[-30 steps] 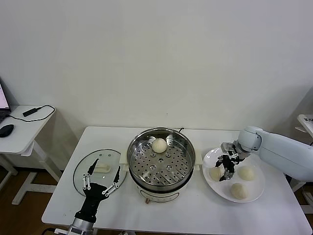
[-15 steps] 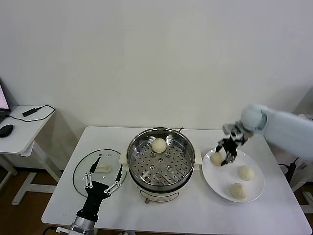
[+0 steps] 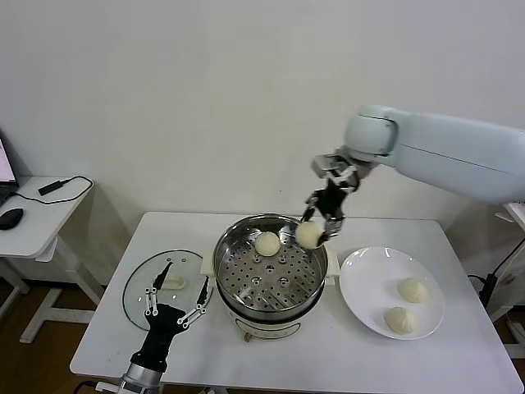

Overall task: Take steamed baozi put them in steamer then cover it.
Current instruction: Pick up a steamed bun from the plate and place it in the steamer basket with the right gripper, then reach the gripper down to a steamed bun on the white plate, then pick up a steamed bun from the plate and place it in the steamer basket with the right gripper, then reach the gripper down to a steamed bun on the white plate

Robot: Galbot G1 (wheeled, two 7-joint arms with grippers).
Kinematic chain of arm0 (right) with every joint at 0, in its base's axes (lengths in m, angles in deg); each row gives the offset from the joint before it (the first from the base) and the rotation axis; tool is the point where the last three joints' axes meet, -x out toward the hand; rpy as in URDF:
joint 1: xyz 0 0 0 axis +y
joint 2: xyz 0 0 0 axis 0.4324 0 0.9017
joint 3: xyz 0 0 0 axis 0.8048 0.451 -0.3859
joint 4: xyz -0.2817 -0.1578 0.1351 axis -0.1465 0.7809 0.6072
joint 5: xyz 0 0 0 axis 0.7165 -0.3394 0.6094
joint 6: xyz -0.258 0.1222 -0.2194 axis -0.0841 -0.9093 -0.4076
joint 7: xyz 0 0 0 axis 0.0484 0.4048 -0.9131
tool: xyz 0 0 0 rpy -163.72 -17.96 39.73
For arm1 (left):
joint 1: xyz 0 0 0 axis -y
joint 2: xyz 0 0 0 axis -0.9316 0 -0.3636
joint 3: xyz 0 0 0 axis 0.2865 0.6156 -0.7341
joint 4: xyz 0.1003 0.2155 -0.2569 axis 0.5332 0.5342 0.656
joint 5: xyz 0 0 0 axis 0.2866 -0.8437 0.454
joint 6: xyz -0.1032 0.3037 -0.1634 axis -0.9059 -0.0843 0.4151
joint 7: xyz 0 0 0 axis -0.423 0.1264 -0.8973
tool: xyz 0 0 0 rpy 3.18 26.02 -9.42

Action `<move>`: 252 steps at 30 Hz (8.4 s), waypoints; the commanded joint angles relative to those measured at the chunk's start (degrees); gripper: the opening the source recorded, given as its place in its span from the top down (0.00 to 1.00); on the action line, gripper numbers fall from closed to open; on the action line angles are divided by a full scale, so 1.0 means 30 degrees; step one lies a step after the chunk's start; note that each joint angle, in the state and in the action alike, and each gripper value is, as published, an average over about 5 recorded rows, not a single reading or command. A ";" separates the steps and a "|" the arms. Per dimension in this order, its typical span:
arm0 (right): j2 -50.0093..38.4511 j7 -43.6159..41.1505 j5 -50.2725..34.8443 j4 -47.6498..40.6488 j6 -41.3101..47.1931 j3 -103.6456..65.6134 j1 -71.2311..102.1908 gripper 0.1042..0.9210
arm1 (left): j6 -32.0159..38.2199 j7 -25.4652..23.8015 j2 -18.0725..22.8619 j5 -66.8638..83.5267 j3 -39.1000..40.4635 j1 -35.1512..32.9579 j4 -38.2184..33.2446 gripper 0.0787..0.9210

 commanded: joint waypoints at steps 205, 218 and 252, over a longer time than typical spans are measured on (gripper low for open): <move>-0.7661 -0.3091 0.8957 -0.1136 -0.6282 -0.8674 0.4331 0.12 | 0.0385 0.0518 -0.0142 -0.0952 0.0258 0.0102 0.0702 0.12; -1.1550 -0.2192 0.9711 -0.6286 -0.5076 -0.8413 0.9208 0.12 | 0.0281 0.0520 -0.0154 -0.0990 0.0475 0.0215 0.0651 0.12; -0.8869 0.1475 1.2209 -0.8302 -0.4836 -1.3159 1.6544 0.12 | 0.0204 0.0510 -0.0043 -0.1035 0.0201 0.0030 0.0684 0.12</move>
